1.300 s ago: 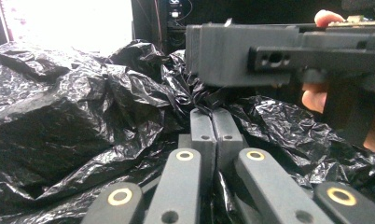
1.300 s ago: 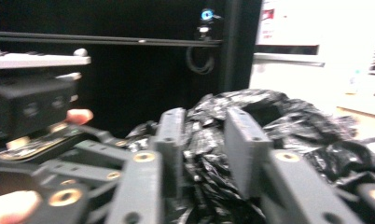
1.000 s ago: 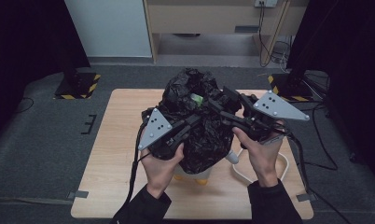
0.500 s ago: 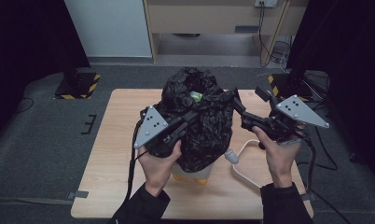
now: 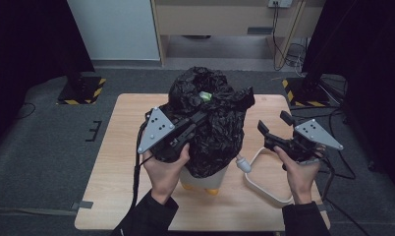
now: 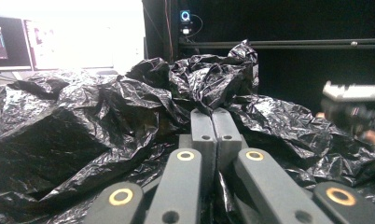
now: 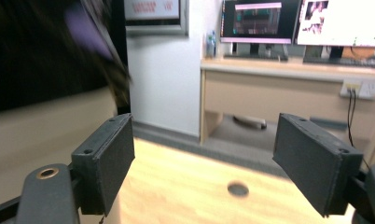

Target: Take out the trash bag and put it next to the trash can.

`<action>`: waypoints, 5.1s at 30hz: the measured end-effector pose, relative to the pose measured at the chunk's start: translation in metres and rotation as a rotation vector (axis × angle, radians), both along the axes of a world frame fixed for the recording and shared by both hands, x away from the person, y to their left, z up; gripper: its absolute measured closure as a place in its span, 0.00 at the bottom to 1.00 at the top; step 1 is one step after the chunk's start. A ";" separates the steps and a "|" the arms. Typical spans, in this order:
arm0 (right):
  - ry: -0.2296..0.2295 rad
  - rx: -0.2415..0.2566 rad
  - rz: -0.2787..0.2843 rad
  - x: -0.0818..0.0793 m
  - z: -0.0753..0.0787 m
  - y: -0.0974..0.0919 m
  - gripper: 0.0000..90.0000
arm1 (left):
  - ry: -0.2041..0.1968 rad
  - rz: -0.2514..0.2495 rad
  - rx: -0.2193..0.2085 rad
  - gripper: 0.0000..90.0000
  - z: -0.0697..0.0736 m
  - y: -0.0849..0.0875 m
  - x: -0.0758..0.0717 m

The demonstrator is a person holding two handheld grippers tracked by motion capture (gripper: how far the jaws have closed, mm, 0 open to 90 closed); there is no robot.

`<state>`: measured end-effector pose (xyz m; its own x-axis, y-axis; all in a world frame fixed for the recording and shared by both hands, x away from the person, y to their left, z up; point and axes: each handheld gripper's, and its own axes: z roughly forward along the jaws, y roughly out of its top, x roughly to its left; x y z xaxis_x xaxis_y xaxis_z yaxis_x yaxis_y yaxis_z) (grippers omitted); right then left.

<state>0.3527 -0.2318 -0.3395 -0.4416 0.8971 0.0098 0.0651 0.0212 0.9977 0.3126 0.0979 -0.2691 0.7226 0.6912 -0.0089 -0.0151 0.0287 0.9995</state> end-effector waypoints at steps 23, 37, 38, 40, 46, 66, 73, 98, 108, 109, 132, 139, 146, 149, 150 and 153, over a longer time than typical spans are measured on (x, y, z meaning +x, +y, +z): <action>0.204 -0.105 -0.114 -0.001 -0.114 -0.044 0.20 | -0.076 0.022 -0.054 0.99 0.024 -0.002 0.001; 0.223 -0.115 -0.148 0.000 -0.131 -0.049 0.20 | -0.148 0.059 -0.097 0.99 0.050 0.015 -0.004; 0.223 -0.115 -0.148 0.000 -0.131 -0.049 0.20 | -0.154 0.061 -0.099 0.99 0.052 0.016 -0.005; 0.236 -0.119 -0.152 0.000 -0.132 -0.051 0.20 | -0.165 0.068 -0.105 0.99 0.055 0.018 -0.006; 0.239 -0.124 -0.164 0.000 -0.134 -0.054 0.20 | -0.187 0.080 -0.130 0.99 0.064 0.020 -0.006; 0.258 -0.128 -0.176 0.001 -0.138 -0.056 0.19 | -0.262 0.123 -0.188 0.99 0.086 0.039 -0.013; 0.264 -0.143 -0.180 0.002 -0.141 -0.058 0.18 | -0.283 0.153 -0.197 0.99 0.093 0.053 -0.018; 0.295 -0.157 -0.186 0.002 -0.147 -0.060 0.15 | -0.275 0.284 -0.178 0.99 0.087 0.108 -0.020; 0.300 -0.187 -0.154 0.003 -0.150 -0.059 0.15 | -0.243 0.332 -0.163 0.99 0.073 0.127 -0.016; 0.301 -0.178 -0.152 0.003 -0.150 -0.058 0.15 | -0.239 0.336 -0.161 0.99 0.071 0.128 -0.015; 0.309 -0.175 -0.112 0.004 -0.158 -0.055 0.15 | -0.125 0.403 -0.117 0.99 0.018 0.156 -0.001; 0.313 -0.176 -0.107 0.003 -0.158 -0.056 0.15 | -0.087 0.419 -0.076 0.99 0.000 0.159 0.003; 0.310 -0.183 -0.103 0.003 -0.159 -0.055 0.15 | -0.038 0.428 -0.064 0.99 -0.021 0.162 0.011; 0.312 -0.182 -0.102 0.003 -0.158 -0.055 0.16 | -0.022 0.432 -0.055 0.99 -0.029 0.162 0.013; 0.312 -0.182 -0.103 0.003 -0.158 -0.055 0.16 | -0.016 0.433 -0.051 0.99 -0.031 0.162 0.013; 0.313 -0.183 -0.100 0.003 -0.158 -0.055 0.16 | 0.003 0.440 -0.039 0.99 -0.039 0.163 0.015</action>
